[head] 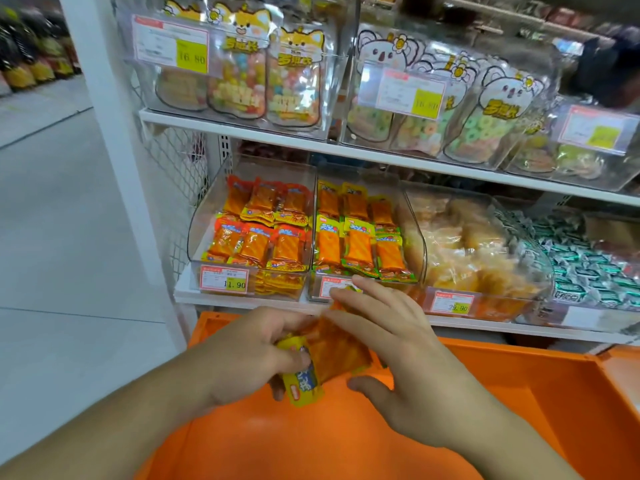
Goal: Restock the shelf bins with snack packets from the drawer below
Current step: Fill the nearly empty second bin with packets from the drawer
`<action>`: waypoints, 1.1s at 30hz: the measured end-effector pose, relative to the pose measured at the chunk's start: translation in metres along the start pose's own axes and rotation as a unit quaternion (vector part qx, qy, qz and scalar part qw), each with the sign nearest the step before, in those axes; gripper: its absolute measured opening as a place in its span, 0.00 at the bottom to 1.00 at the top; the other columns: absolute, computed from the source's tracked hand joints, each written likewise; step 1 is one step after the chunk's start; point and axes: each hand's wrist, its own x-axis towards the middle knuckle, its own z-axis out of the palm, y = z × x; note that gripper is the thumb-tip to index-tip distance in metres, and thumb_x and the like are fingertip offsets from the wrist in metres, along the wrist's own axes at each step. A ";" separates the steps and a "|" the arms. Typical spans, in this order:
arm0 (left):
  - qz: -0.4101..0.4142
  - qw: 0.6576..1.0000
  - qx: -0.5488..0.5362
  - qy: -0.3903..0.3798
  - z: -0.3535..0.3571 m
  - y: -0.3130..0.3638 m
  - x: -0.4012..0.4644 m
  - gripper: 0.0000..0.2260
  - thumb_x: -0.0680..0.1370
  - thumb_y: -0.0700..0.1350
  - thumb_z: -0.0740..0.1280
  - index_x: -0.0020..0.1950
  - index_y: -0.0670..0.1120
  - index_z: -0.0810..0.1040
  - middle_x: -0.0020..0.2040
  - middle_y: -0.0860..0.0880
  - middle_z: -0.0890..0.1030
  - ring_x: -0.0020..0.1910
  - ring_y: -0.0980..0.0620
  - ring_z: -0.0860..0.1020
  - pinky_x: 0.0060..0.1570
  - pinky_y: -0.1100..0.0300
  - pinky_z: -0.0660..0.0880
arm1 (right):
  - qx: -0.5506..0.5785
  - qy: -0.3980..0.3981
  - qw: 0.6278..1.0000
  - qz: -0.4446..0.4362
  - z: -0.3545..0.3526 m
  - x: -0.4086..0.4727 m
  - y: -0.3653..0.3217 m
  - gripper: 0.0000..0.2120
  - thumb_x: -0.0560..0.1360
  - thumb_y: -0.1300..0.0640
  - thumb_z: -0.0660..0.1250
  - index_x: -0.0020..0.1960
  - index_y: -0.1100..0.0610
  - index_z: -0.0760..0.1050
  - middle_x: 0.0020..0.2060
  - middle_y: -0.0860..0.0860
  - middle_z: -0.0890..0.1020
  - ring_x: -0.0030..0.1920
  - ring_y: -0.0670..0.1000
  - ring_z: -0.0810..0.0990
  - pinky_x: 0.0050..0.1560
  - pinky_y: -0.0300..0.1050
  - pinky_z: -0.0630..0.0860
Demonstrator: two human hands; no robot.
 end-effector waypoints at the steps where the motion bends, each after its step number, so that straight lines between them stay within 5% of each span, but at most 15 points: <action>1: -0.003 1.000 0.017 -0.007 0.000 0.001 0.000 0.21 0.81 0.35 0.68 0.70 0.55 0.78 0.56 0.47 0.86 0.48 0.42 0.83 0.41 0.48 0.80 | -0.005 -0.010 1.000 -0.002 0.003 0.000 0.002 0.40 0.73 0.47 0.78 0.80 0.42 0.63 0.80 0.36 0.58 0.83 0.45 0.49 0.80 0.52 0.52; 10: -0.044 0.998 -0.048 0.020 0.007 0.004 0.000 0.13 0.81 0.39 0.69 0.62 0.52 0.83 0.49 0.38 0.85 0.42 0.47 0.83 0.35 0.54 0.74 | -0.007 -0.003 1.000 0.020 0.002 -0.004 0.003 0.33 0.73 0.41 0.74 0.75 0.42 0.67 0.68 0.38 0.69 0.72 0.45 0.66 0.74 0.43 0.62; 14: -0.039 0.990 -0.111 0.073 0.015 0.001 0.000 0.08 0.81 0.40 0.68 0.59 0.41 0.80 0.45 0.36 0.86 0.45 0.36 0.86 0.37 0.52 0.74 | 0.027 -0.009 0.997 0.068 0.002 -0.008 -0.005 0.31 0.73 0.36 0.71 0.72 0.39 0.67 0.63 0.36 0.69 0.62 0.44 0.74 0.60 0.43 0.75; 18: -0.037 0.980 -0.177 0.088 0.022 0.002 0.000 0.12 0.78 0.46 0.73 0.58 0.42 0.84 0.50 0.35 0.85 0.46 0.36 0.85 0.40 0.51 0.74 | 0.062 0.032 0.992 0.105 0.008 -0.010 -0.011 0.27 0.71 0.35 0.70 0.67 0.39 0.68 0.58 0.36 0.70 0.53 0.45 0.77 0.47 0.48 0.79; 25: 0.008 0.974 -0.188 0.129 0.039 -0.005 0.005 0.13 0.75 0.44 0.78 0.58 0.49 0.86 0.54 0.42 0.87 0.55 0.42 0.85 0.56 0.46 0.82 | 0.107 0.100 0.971 0.191 0.020 -0.005 -0.021 0.27 0.70 0.30 0.67 0.64 0.41 0.68 0.55 0.36 0.70 0.53 0.44 0.76 0.49 0.44 0.79; 33: 0.011 0.960 -0.196 0.201 0.036 0.008 0.010 0.07 0.81 0.42 0.69 0.54 0.45 0.87 0.51 0.41 0.88 0.52 0.43 0.87 0.50 0.48 0.83 | 0.173 0.067 0.966 0.178 0.009 -0.003 -0.035 0.36 0.75 0.37 0.72 0.74 0.33 0.54 0.64 0.31 0.64 0.62 0.40 0.73 0.58 0.39 0.77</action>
